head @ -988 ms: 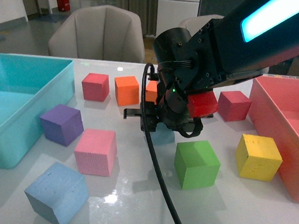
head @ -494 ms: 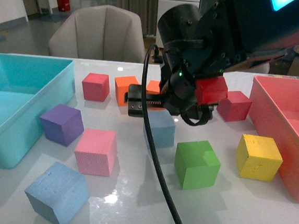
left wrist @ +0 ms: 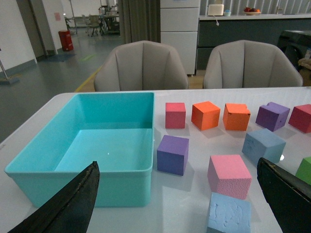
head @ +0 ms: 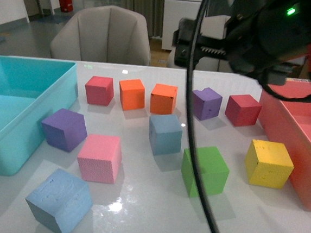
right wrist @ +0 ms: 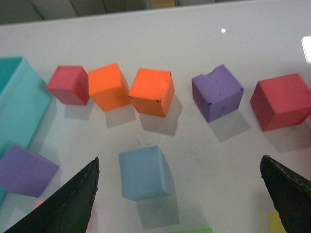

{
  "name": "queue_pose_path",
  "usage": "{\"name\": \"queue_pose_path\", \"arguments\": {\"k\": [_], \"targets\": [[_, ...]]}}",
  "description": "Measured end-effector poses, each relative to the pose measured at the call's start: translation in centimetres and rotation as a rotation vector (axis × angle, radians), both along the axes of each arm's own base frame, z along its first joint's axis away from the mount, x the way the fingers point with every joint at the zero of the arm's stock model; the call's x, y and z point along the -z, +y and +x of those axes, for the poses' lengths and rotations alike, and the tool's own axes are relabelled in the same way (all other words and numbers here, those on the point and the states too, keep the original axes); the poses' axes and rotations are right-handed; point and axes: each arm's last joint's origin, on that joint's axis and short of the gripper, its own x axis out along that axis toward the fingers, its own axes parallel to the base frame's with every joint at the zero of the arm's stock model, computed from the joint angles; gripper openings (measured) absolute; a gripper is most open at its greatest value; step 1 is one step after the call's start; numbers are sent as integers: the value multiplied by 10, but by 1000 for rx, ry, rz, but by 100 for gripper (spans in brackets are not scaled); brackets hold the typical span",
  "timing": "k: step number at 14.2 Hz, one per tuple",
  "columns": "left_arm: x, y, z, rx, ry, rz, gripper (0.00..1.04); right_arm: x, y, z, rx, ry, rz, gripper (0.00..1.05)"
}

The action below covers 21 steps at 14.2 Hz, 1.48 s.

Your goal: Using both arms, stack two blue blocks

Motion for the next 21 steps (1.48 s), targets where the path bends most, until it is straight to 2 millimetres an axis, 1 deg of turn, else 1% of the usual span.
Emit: {"name": "queue_pose_path", "arguments": {"k": [1, 2, 3, 4, 5, 6, 7, 8, 9, 10, 11, 12, 14, 15, 18, 19, 20, 21], "targets": [[0, 0, 0, 0, 0, 0, 98, -13, -13, -19, 18, -65, 22, 98], [0, 0, 0, 0, 0, 0, 98, -21, -26, -40, 39, -117, 39, 98], [0, 0, 0, 0, 0, 0, 98, -24, -39, -68, 61, -162, 53, 98], [0, 0, 0, -1, 0, 0, 98, -19, -54, -118, 84, -153, 47, 98], [0, 0, 0, -3, 1, 0, 98, -13, -65, -144, 111, -288, 69, 93], [0, 0, 0, 8, -4, 0, 98, -18, -87, -153, 222, -488, 13, 78], [0, 0, 0, 0, 4, 0, 98, -1, -110, -171, 237, -515, -77, 63], [0, 0, 0, 0, 1, 0, 98, 11, -126, -194, 224, -490, -123, 49], [0, 0, 0, 0, 0, 0, 98, 13, -136, -212, 219, -525, -130, 34], [0, 0, 0, 0, 0, 0, 98, 11, -140, -219, 219, -560, -126, 21], [0, 0, 0, 0, 1, 0, 98, 15, -143, -225, 214, -559, -132, 7], [0, 0, 0, 0, 1, 0, 98, 24, -145, -231, 205, -535, -144, 2], [0, 0, 0, 0, 1, 0, 98, 26, -152, -241, 201, -551, -139, 2], [0, 0, 0, 0, 1, 0, 98, 28, -160, -245, 212, -550, -143, 2], [0, 0, 0, 0, 0, 0, 98, 34, -160, -255, 208, -547, -142, 2], [0, 0, 0, 0, 1, 0, 98, 36, -160, -258, 210, -571, -140, 2], [0, 0, 0, 0, 1, 0, 98, 42, -160, -260, 208, -546, -143, 2], [0, 0, 0, 0, 0, 0, 98, 42, -160, -261, 208, -547, -143, 2]]}}
